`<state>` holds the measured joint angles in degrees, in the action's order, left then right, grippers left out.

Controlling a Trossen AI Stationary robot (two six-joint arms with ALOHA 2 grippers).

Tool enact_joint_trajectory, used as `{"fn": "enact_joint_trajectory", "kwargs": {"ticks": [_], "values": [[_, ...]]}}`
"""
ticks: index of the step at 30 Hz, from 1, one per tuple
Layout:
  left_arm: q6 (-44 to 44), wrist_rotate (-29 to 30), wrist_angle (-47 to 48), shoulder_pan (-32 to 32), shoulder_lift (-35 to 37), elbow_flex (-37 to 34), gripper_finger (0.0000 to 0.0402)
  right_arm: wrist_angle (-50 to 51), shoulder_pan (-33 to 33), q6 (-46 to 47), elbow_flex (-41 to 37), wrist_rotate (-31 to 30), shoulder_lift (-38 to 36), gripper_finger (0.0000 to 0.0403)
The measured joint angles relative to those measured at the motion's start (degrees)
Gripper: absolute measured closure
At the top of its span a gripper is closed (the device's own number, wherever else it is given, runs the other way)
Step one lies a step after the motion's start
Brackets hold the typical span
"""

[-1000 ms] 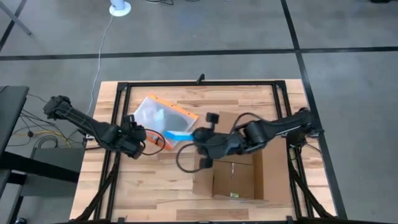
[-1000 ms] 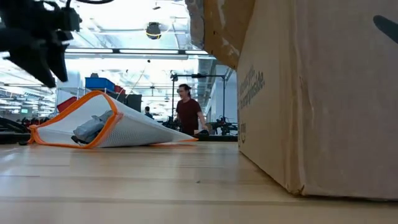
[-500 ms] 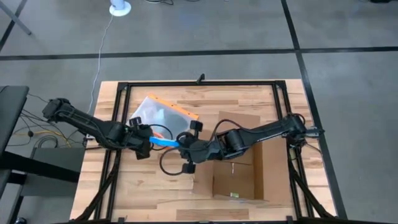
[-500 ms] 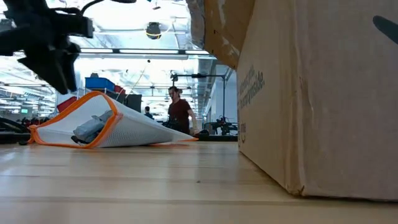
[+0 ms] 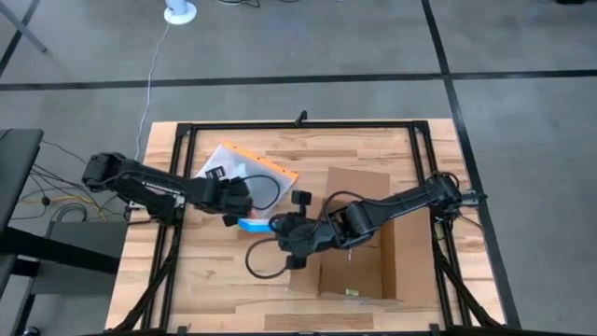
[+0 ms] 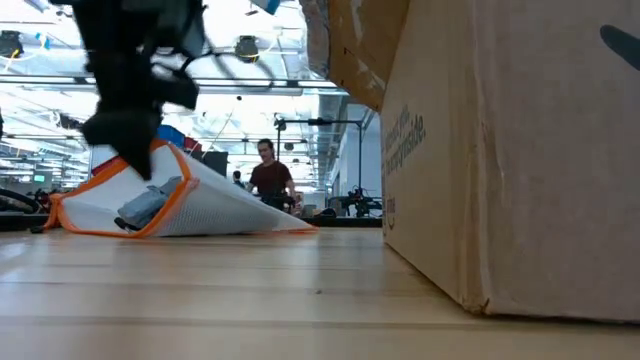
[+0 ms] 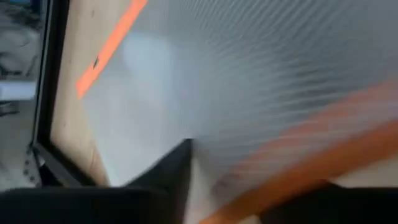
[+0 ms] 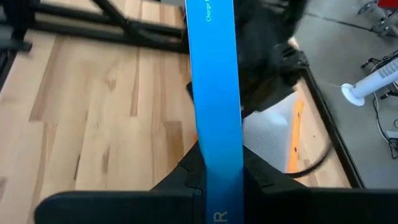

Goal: Unpack boxes
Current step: Put the white box into the white zip bag

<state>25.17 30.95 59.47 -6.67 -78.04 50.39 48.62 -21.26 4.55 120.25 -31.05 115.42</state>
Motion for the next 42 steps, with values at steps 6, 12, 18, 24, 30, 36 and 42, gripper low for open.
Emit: {"fn": "enact_joint_trajectory", "kwargs": {"ticks": [6, 12, 18, 24, 30, 36, 42], "values": [[-8.12, -5.18, 5.03, 0.88, 0.89, 11.83, 0.0396, -2.42, -0.91, -1.09, 0.00, 3.40, 0.04, 0.0377], [-14.80, -7.39, 6.87, 3.32, 0.81, 18.03, 0.0401, -8.18, -0.16, -2.90, -2.67, 7.01, 0.02, 0.0377], [-21.40, -8.41, 7.07, 6.40, 0.81, 18.80, 0.0401, -19.12, 1.71, -4.83, -11.79, 7.31, 0.15, 0.0378], [-26.64, -12.06, 7.03, 8.63, 0.81, 18.80, 0.0401, -34.80, 2.81, -2.83, -18.69, 8.31, 0.07, 0.0378], [-29.46, -14.38, 7.12, 8.67, 0.81, 18.80, 0.0401, -43.87, 5.06, 4.45, -26.48, 8.22, 0.32, 0.0378], [-32.38, -14.39, 7.04, 8.55, 0.81, 18.80, 0.0401, -55.84, 6.40, 8.12, -30.21, 8.30, 2.02, 0.0378], [-34.55, -14.35, 7.12, 8.30, 1.39, 20.26, 0.0401, -59.03, 6.37, 12.96, -27.72, 11.58, 10.21, 0.0378]]}}
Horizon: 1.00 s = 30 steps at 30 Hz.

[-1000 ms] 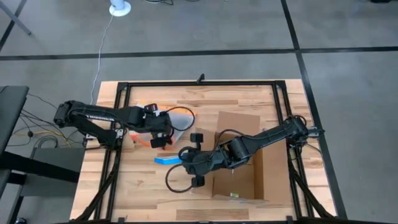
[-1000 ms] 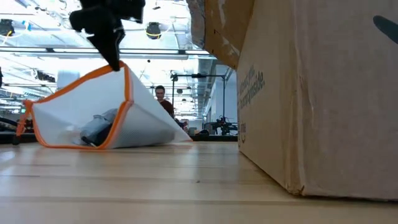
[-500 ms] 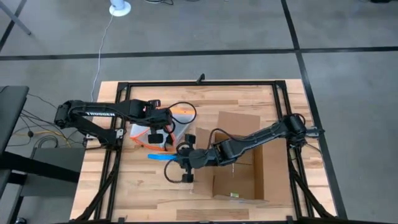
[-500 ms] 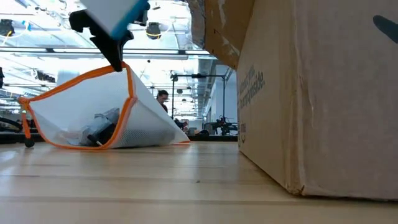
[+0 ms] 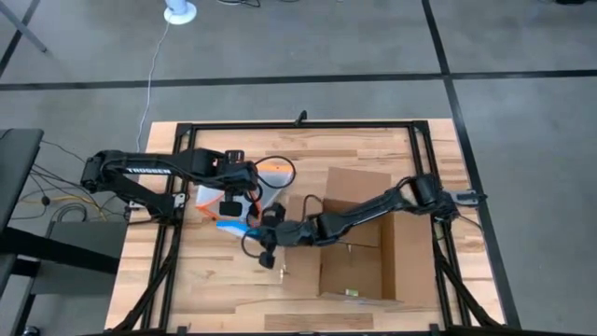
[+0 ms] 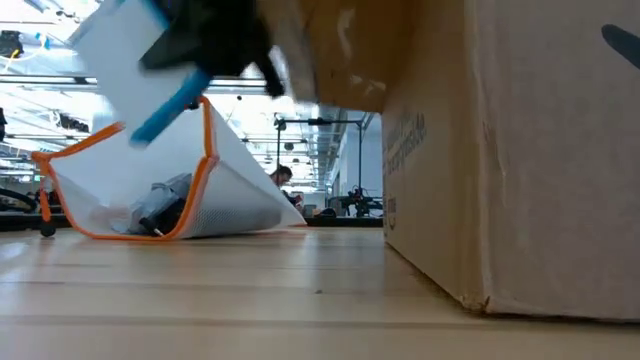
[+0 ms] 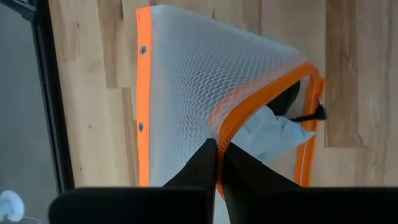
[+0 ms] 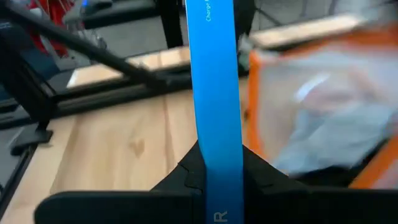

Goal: Unpack boxes
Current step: Put the white box into the white zip bag

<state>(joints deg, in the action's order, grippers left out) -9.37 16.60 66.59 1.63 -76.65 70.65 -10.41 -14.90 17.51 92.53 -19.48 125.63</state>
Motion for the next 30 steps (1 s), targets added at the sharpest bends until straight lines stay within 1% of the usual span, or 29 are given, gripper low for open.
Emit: {"fn": "enact_joint_trajectory", "kwargs": {"ticks": [4, 8, 11, 15, 18, 22, 26, 30], "values": [[-0.45, -0.49, -0.06, 0.00, 0.90, 0.29, 0.0401, -0.31, 0.19, 5.42, 3.35, 0.34, 4.36, 0.0378], [0.26, -3.44, 0.08, -0.08, 1.41, 0.31, 0.0402, -0.75, 2.05, 11.48, 6.42, 0.22, 6.91, 0.0378], [0.90, -5.48, 0.08, -0.27, 1.47, 0.31, 0.0402, 0.56, 3.73, 18.37, 7.05, 0.03, 7.00, 0.0378], [2.06, -6.22, 0.97, -0.86, 1.47, 0.31, 0.0402, 6.51, 5.46, 28.40, 7.13, -0.58, 6.77, 0.0378], [3.83, -7.53, 1.41, -1.34, 1.47, 0.31, 0.0402, 9.06, 6.33, 33.94, 7.11, -0.64, 6.97, 0.0378], [7.18, -9.41, 2.56, -2.07, 1.47, 0.31, 0.0402, 10.95, 6.88, 36.75, 7.11, -1.39, 6.84, 0.0378], [11.30, -11.70, 2.17, -3.47, 1.47, 0.31, 0.0402, 9.14, 7.48, 38.69, 7.11, -2.70, 6.84, 0.0378], [14.48, -14.42, -0.58, -4.78, 1.47, 0.31, 0.0402, 7.58, 7.83, 39.45, 7.09, -4.15, 6.86, 0.0378]]}}
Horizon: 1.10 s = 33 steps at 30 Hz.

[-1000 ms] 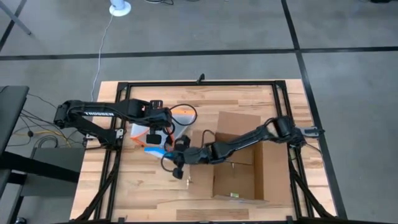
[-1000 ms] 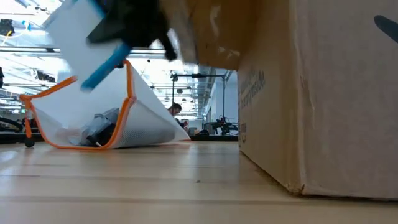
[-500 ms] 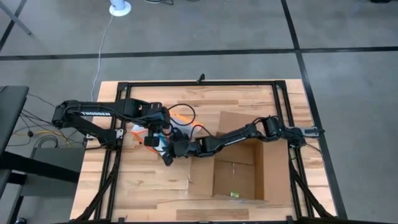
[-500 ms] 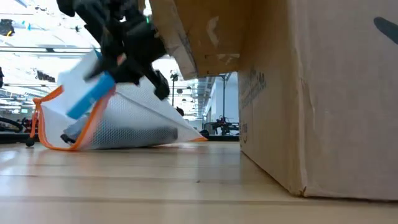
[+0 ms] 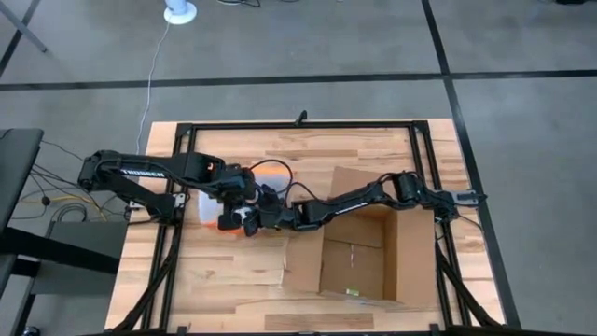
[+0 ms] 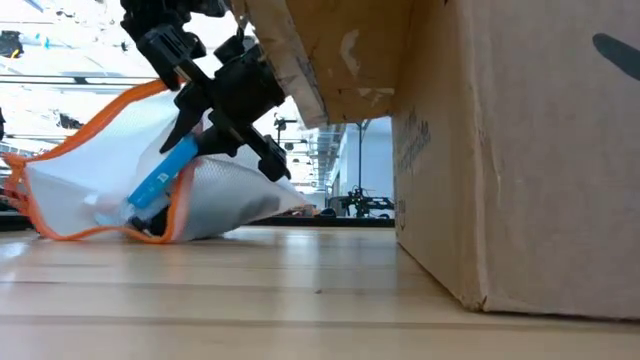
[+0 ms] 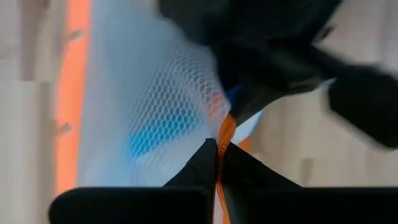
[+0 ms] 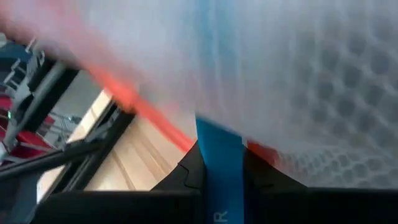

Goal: Unpack boxes
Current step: Put the white box into the white zip bag

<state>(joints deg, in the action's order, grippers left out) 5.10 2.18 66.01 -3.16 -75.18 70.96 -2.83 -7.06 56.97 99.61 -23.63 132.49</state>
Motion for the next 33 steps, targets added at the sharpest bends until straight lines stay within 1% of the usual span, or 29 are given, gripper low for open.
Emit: {"fn": "enact_joint_trajectory", "kwargs": {"ticks": [4, 5, 9, 15, 18, 21, 25, 29, 32, 33], "values": [[2.31, -2.91, -3.83, -0.33, 0.00, -0.02, 0.0402, -2.31, 0.78, 2.61, 0.00, -0.65, 0.00, 0.0377], [2.40, -3.25, -4.37, -0.33, 0.00, -0.02, 0.0402, -3.10, 1.01, 3.21, -0.04, -0.69, 0.00, 0.0370], [2.52, -2.93, -4.44, -0.24, 0.09, -0.02, 0.0401, -3.87, 1.82, 7.23, -0.15, -0.30, 0.02, 0.0317], [2.75, -3.08, -3.66, -0.24, 0.20, -0.02, 0.0401, -4.49, 2.14, 8.51, -0.31, -0.58, 0.16, 0.0244], [2.73, -2.90, -2.22, -0.25, 0.15, 0.04, 0.0401, -3.95, 2.48, 4.55, -0.31, -0.34, 0.17, 0.0218], [2.51, -2.28, 1.58, -0.47, -0.06, -0.02, 0.0401, -4.67, 2.59, 0.39, -0.12, 2.88, 0.02, 0.0206], [1.61, -1.96, 6.11, -0.46, -0.07, -0.02, 0.0401, -4.79, 2.04, -5.65, 0.09, 6.34, -0.35, 0.0203], [1.02, -1.58, 7.86, -0.46, -0.07, -0.02, 0.0401, -4.09, 0.90, -16.92, 0.02, 7.01, -1.22, 0.0202], [0.53, -1.12, 8.06, -0.42, -0.07, -0.02, 0.0401, -0.99, 0.02, -23.55, 0.20, 8.72, -3.41, 0.0202], [0.53, -0.98, 8.01, -0.42, -0.07, -0.02, 0.0401, 1.73, -0.49, -24.82, 0.22, 8.98, -4.42, 0.0202]]}}
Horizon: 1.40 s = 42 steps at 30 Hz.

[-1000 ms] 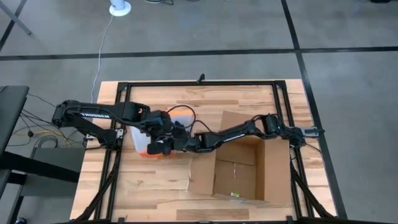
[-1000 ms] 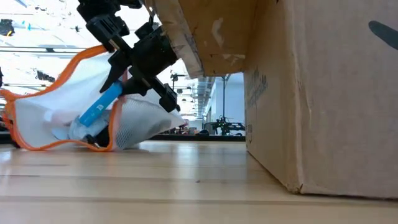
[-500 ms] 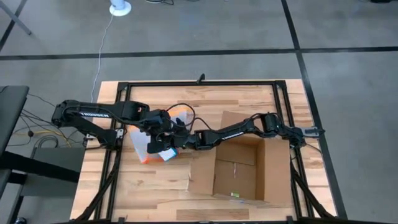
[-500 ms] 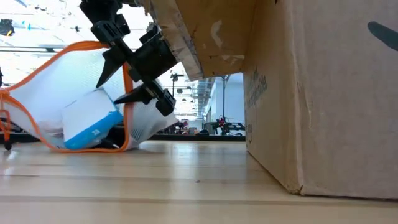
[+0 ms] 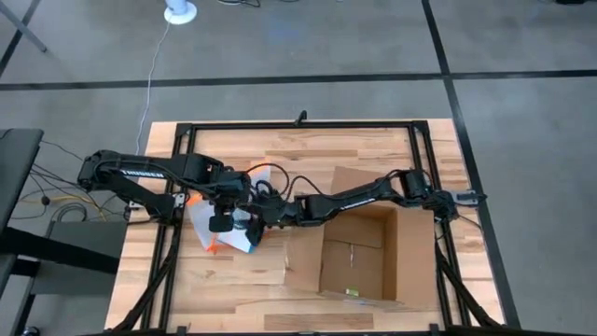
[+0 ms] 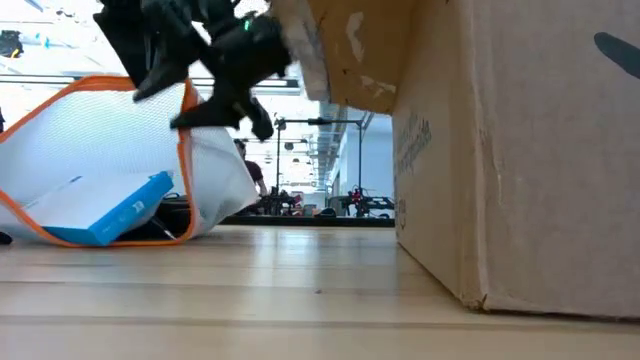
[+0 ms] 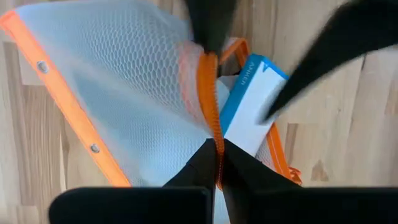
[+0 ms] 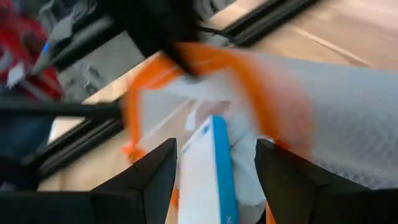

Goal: Unpack boxes
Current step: Put the white box into the white zip bag

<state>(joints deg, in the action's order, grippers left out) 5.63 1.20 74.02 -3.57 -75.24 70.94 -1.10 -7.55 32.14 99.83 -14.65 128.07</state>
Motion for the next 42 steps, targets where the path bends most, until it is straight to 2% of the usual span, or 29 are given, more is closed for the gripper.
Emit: {"fn": "enact_joint_trajectory", "kwargs": {"ticks": [6, 9, 12, 16, 20, 29, 37, 42], "values": [[-0.44, 0.21, -0.57, 0.00, 0.00, 0.00, 0.0401, 17.84, -4.56, -1.89, -0.13, 2.05, -5.71, 0.0207], [-0.66, 0.29, -1.18, 0.04, 0.02, 0.00, 0.0401, 19.68, -7.65, -0.53, -0.02, 2.63, -5.97, 0.0212], [-0.51, 0.31, -2.83, 0.04, 0.02, 0.00, 0.0401, 16.54, -9.24, 1.25, -0.08, 2.91, -2.60, 0.0217], [-0.32, 0.31, -3.70, 0.04, 0.02, 0.00, 0.0401, 13.52, -7.87, 5.13, -0.24, 3.20, 1.75, 0.0227], [0.14, 0.28, -4.27, 0.04, 0.02, 0.00, 0.0401, 6.97, -5.97, 2.26, -0.12, 5.19, 3.10, 0.0236], [0.20, 0.08, -4.31, 0.04, 0.04, 0.00, 0.0401, 8.69, -3.84, 3.87, -0.21, 9.92, 5.30, 0.0243], [1.79, 0.14, -5.18, 0.03, 0.09, 0.00, 0.0401, -6.92, -2.19, 7.50, -0.12, 10.44, 10.42, 0.0245], [3.28, 0.10, -5.87, -0.48, 0.09, 0.00, 0.0401, -12.77, 0.82, 11.11, 3.46, 10.29, 13.54, 0.0256]]}}
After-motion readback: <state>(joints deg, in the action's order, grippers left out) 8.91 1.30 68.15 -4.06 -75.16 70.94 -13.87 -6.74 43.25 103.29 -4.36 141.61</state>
